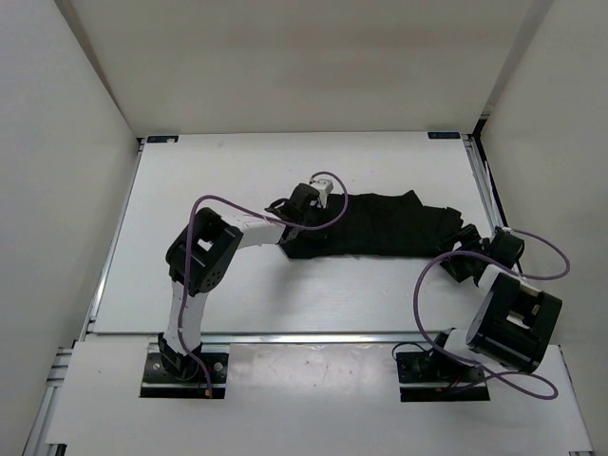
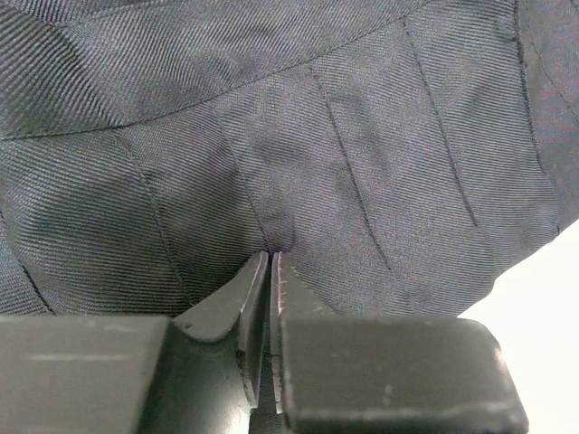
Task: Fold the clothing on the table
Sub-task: Fold the skirt
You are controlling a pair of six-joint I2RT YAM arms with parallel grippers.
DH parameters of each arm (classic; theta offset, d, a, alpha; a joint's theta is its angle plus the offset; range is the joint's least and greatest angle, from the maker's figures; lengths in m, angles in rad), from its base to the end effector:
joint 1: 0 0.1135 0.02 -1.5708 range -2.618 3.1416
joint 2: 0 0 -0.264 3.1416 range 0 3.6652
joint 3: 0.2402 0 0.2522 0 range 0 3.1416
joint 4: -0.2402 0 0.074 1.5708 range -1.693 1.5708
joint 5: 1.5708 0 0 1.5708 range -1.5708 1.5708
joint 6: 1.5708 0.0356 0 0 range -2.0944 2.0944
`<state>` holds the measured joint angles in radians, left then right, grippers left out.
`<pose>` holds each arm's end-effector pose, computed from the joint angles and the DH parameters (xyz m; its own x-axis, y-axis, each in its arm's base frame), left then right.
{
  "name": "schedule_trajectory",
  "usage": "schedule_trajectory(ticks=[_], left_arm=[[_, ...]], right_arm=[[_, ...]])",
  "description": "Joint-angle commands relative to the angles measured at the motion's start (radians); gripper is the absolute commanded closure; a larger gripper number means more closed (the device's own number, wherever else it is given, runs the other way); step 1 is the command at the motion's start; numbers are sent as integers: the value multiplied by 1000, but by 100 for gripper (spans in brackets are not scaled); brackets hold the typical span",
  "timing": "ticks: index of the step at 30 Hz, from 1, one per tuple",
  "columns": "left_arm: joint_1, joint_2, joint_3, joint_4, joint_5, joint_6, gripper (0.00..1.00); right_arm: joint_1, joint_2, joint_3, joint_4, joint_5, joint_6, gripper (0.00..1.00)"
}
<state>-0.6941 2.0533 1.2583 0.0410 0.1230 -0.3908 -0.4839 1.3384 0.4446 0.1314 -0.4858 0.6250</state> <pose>0.3328 -0.2826 0.1397 -0.7545 0.1361 -0.6420 0.4501 0.8192 -0.3553 0.2164 -0.0949 0.1442 -0.4299 0.8105 -0.3978 0.4490 0.5742 0.6847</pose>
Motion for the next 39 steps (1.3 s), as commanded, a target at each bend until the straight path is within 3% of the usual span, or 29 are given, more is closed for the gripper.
schedule_trajectory(ticks=[1, 13, 19, 22, 24, 25, 26, 31, 32, 33, 34, 36, 39], left_arm=[[7, -7, 35, -76, -6, 9, 84], [8, -22, 72, -119, 21, 44, 87], [8, -8, 70, -112, 29, 43, 88], [16, -12, 64, -112, 32, 44, 88], [10, -15, 58, -121, 36, 47, 88], [13, -13, 62, -116, 29, 49, 88], [13, -15, 61, -119, 30, 50, 89], [25, -34, 43, -116, 26, 46, 90], [19, -33, 47, -110, 26, 43, 90], [19, -35, 47, -110, 29, 40, 90], [22, -39, 43, -110, 39, 35, 91], [22, -36, 38, -110, 41, 30, 91], [24, -35, 56, -115, 41, 30, 91]], right_arm=[[22, 16, 8, -70, 9, -19, 16], [111, 179, 112, 29, -37, 81, 17], [114, 243, 140, 112, -51, 91, 50], [111, 272, 163, 126, -69, 96, 70], [107, 289, 166, 139, -77, 99, 91], [104, 295, 167, 155, -86, 104, 95], [102, 300, 170, 168, -88, 110, 100], [96, 259, 149, 172, -82, 98, 100], [94, 242, 152, 137, -74, 93, 98], [97, 245, 166, 85, -59, 90, 71], [103, 229, 174, 53, -39, 88, 30], [104, 202, 178, -5, -8, 65, 1], [85, 163, 134, 43, -7, 90, 1]])
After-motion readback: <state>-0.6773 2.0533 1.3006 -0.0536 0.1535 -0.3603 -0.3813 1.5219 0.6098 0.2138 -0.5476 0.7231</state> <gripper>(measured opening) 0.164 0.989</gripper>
